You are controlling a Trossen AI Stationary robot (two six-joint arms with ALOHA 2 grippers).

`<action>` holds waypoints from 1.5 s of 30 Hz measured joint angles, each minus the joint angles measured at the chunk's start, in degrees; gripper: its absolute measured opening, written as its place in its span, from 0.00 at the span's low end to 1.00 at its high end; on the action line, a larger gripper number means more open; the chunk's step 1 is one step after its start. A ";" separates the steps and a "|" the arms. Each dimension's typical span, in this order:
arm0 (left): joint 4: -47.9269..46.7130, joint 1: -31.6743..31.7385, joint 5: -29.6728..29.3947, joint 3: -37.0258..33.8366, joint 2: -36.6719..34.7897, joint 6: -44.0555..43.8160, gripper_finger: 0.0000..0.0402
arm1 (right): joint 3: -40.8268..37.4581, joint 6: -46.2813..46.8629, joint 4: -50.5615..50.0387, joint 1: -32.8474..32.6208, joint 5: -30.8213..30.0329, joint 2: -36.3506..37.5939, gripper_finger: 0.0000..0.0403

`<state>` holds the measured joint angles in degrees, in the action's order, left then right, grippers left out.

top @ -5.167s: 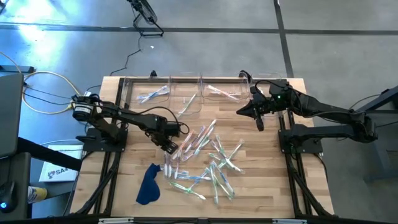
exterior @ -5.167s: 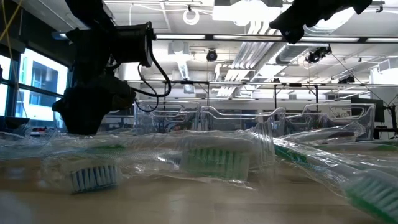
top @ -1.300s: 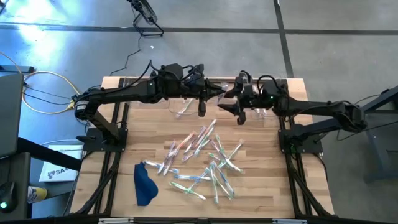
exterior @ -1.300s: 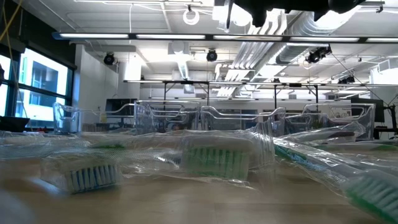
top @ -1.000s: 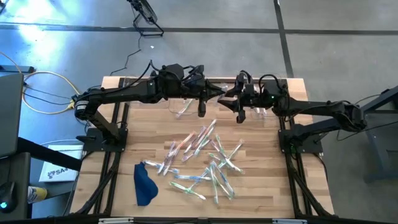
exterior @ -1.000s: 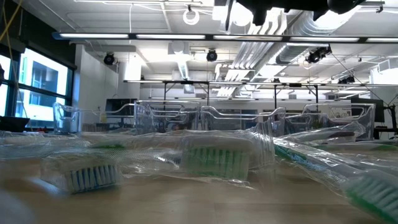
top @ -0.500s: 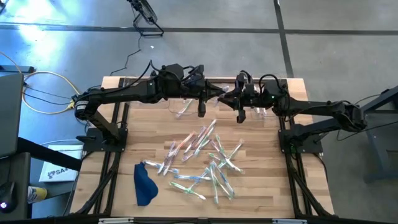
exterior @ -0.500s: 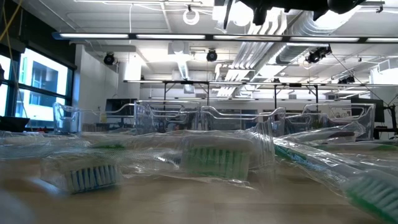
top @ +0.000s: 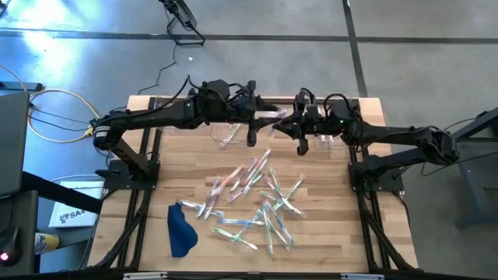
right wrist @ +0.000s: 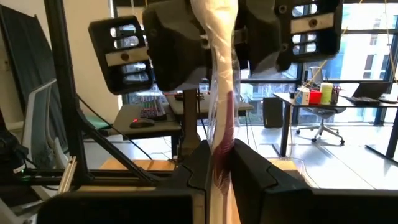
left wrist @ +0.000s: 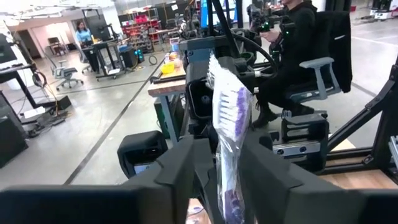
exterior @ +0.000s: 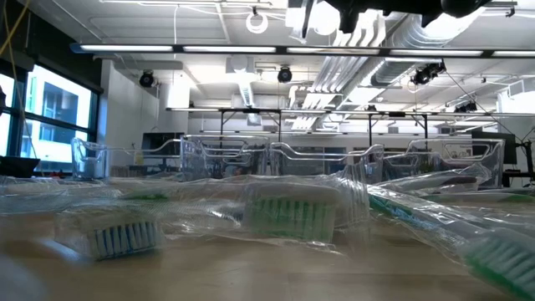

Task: Pick & Place Toothbrushes
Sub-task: Put the purple toothbrush into the right transparent bin

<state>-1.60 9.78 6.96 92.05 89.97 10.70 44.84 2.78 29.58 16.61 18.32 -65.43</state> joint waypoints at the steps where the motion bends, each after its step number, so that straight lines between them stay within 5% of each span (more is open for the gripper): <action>1: -0.24 0.00 -0.02 0.00 -0.40 0.02 0.36 | -0.01 -0.03 -0.72 0.27 -0.10 0.39 0.08; 9: -4.19 0.00 -0.04 0.07 -5.82 2.15 0.41 | -0.01 -0.22 -12.17 3.01 -7.09 7.00 0.08; 17: -4.53 -0.04 -0.04 0.09 -9.26 3.15 0.41 | -0.02 1.74 -34.09 3.94 -32.24 13.15 0.08; 23: -4.36 -0.02 -0.04 0.09 -8.64 3.17 0.41 | -0.02 9.92 -45.85 7.02 -42.10 12.69 0.08; 33: -9.17 -0.04 -0.17 0.02 -7.84 3.02 0.41 | -0.02 13.95 -58.82 18.57 -41.75 12.63 0.08; 45: -9.29 -0.04 -0.15 0.02 -7.91 2.99 0.41 | -0.02 13.63 -63.94 30.99 -34.58 8.66 0.08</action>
<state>-10.90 9.74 6.81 92.07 82.06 13.69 44.82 16.40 -34.36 47.60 -16.26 -56.77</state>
